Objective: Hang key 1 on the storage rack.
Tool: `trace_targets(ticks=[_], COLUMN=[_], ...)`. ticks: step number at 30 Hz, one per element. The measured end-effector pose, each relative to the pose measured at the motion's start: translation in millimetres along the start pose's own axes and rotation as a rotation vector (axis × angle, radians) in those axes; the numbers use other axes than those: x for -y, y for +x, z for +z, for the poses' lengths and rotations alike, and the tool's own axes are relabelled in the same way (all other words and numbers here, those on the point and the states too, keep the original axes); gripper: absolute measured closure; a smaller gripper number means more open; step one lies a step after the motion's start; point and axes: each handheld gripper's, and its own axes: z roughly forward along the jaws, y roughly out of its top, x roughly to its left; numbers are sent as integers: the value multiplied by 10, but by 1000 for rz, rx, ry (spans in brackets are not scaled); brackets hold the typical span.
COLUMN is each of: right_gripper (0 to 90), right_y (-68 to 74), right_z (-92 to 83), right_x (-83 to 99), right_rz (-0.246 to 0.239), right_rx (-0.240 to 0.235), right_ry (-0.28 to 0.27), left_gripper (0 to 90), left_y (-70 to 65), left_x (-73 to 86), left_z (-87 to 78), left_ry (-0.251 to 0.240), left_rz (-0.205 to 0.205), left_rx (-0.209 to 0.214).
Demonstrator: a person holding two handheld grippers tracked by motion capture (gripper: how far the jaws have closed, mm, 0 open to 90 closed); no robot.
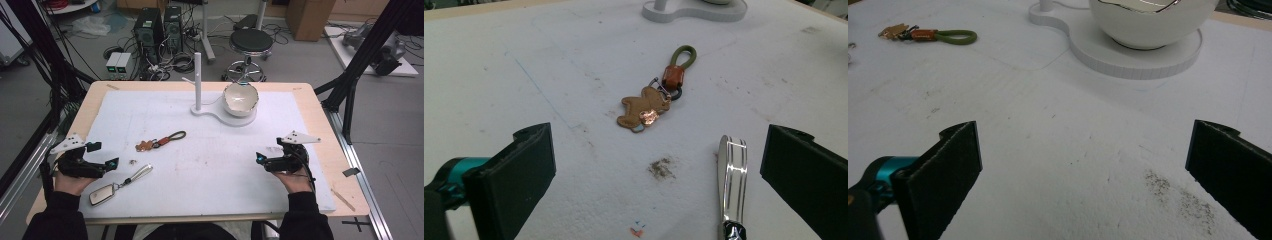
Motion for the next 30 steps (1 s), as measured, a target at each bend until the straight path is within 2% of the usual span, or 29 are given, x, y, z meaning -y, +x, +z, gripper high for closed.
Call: trace_targets(ticks=[7, 11, 15, 20, 23, 27, 28, 30], right_gripper=[6, 6, 6, 6, 6, 6, 6, 6], right_y=[-19, -11, -14, 5, 20, 13, 9, 0], right_z=[11, 22, 31, 62, 88, 94, 86, 83], right_x=[0, -1, 1, 3, 6, 3, 0, -1], right_rz=[4, 0, -4, -7, -26, -25, -12, -16], right_rx=[-1, 2, 2, 6, 8, 6, 6, 8], right_ry=[1, 10, 13, 32, 50, 46, 39, 35], left_gripper=[17, 17, 17, 18, 18, 18, 18, 18], left_y=[-32, -22, 14, -9, -14, -5, -2, -12], left_x=[-1, 1, 10, 1, -16, -50, -61, -93], left_z=[3, 1, 28, 58, 63, 91, 104, 129], left_ry=[10, 7, 25, 39, 42, 53, 64, 74], left_rz=[7, 7, 10, 29, 31, 30, 37, 49], left_rx=[-3, 0, 5, 1, 9, 20, 21, 22])
